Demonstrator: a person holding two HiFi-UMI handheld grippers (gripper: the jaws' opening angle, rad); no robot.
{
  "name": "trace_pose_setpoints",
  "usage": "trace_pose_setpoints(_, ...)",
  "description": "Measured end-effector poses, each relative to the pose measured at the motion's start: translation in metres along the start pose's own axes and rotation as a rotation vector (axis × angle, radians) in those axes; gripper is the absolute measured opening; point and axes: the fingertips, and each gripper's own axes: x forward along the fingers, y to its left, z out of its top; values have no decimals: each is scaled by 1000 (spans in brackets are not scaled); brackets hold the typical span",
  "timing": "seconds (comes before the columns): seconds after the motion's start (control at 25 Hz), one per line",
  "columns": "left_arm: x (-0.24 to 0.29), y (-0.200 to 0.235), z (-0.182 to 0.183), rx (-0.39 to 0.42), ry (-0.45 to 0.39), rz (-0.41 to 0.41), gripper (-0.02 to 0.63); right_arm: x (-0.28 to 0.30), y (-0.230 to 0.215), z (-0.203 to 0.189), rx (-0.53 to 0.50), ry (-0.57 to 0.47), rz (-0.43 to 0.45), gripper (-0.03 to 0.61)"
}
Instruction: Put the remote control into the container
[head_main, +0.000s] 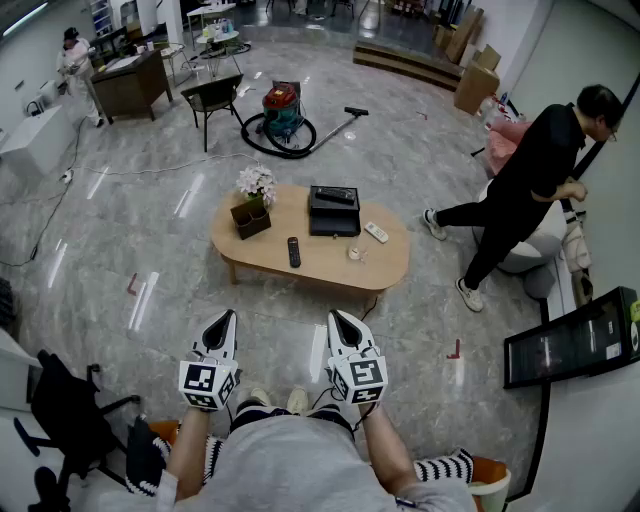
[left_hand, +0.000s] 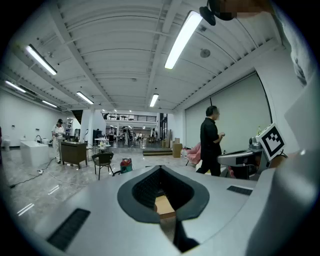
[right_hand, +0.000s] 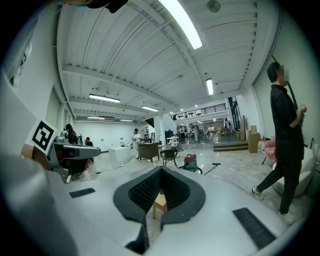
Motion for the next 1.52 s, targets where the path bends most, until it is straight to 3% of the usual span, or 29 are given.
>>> trace_pose_setpoints(0.76, 12, -5, 1, -1, 5, 6, 8, 13, -10, 0, 6, 11, 24, 9)
trace_pose_setpoints(1.12, 47, 25, -1, -7, 33, 1, 6, 58, -24, -4, 27, 41, 11, 8)
trace_pose_setpoints(1.52, 137, 98, 18, -2, 30, -52, 8, 163, -38, 15, 20, 52, -25, 9)
